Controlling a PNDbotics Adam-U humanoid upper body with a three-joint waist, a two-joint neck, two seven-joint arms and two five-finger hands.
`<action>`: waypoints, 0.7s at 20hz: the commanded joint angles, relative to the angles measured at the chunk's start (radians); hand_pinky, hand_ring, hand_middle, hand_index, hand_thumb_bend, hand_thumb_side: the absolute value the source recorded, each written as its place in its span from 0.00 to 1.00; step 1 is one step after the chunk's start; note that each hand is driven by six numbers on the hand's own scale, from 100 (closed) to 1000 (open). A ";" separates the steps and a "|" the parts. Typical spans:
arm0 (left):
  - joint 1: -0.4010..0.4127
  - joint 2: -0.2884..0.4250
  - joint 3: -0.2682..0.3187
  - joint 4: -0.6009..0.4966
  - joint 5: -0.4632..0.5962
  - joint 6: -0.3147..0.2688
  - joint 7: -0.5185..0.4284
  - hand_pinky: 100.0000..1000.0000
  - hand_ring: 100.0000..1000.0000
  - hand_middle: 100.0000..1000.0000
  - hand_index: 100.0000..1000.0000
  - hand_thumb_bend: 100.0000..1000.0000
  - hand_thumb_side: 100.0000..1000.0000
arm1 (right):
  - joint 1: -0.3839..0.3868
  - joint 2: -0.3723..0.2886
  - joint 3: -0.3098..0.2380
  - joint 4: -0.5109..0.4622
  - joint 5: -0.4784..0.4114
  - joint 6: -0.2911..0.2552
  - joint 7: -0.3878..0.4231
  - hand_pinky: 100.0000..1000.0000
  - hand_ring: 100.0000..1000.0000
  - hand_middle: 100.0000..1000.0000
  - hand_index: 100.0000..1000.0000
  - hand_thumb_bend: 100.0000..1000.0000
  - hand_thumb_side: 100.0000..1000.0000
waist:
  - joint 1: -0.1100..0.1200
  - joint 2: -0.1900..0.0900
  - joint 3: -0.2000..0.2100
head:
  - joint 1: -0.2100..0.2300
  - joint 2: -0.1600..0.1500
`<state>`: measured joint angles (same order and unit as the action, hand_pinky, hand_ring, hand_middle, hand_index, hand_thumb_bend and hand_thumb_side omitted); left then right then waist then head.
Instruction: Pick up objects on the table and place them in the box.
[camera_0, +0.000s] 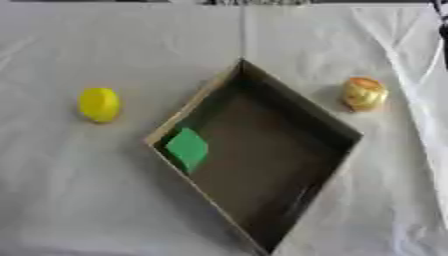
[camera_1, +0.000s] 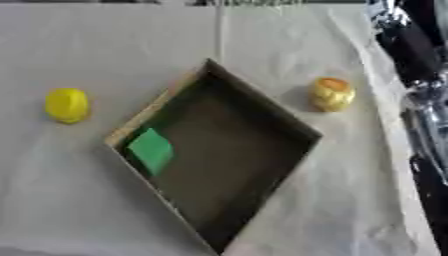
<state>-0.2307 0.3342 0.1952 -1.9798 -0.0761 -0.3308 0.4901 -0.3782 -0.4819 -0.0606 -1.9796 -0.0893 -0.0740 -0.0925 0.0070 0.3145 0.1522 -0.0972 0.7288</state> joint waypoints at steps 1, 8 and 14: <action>-0.004 0.025 0.012 -0.020 -0.005 -0.003 0.004 0.71 0.71 0.70 0.79 0.05 0.48 | -0.007 -0.030 -0.005 -0.020 0.002 0.000 0.003 0.88 0.77 0.68 0.76 0.00 0.54 | -0.001 -0.020 0.000 | 0.003 -0.007; -0.001 0.031 0.011 -0.020 -0.006 -0.001 0.004 0.71 0.71 0.70 0.79 0.05 0.48 | 0.009 -0.125 0.001 -0.020 0.071 0.032 0.018 0.88 0.79 0.71 0.78 0.00 0.54 | -0.006 -0.022 0.001 | 0.008 -0.011; 0.008 0.040 0.012 -0.020 -0.009 0.001 0.005 0.71 0.71 0.70 0.79 0.04 0.48 | 0.055 -0.385 0.030 -0.020 0.386 0.123 0.145 0.87 0.84 0.79 0.85 0.00 0.24 | -0.015 -0.021 0.000 | 0.015 -0.009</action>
<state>-0.2200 0.3438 0.1955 -1.9798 -0.0798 -0.3301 0.4910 -0.3173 -0.7894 -0.0284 -1.9796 0.2331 0.0359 0.0292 -0.0087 0.3137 0.1527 -0.0866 0.7278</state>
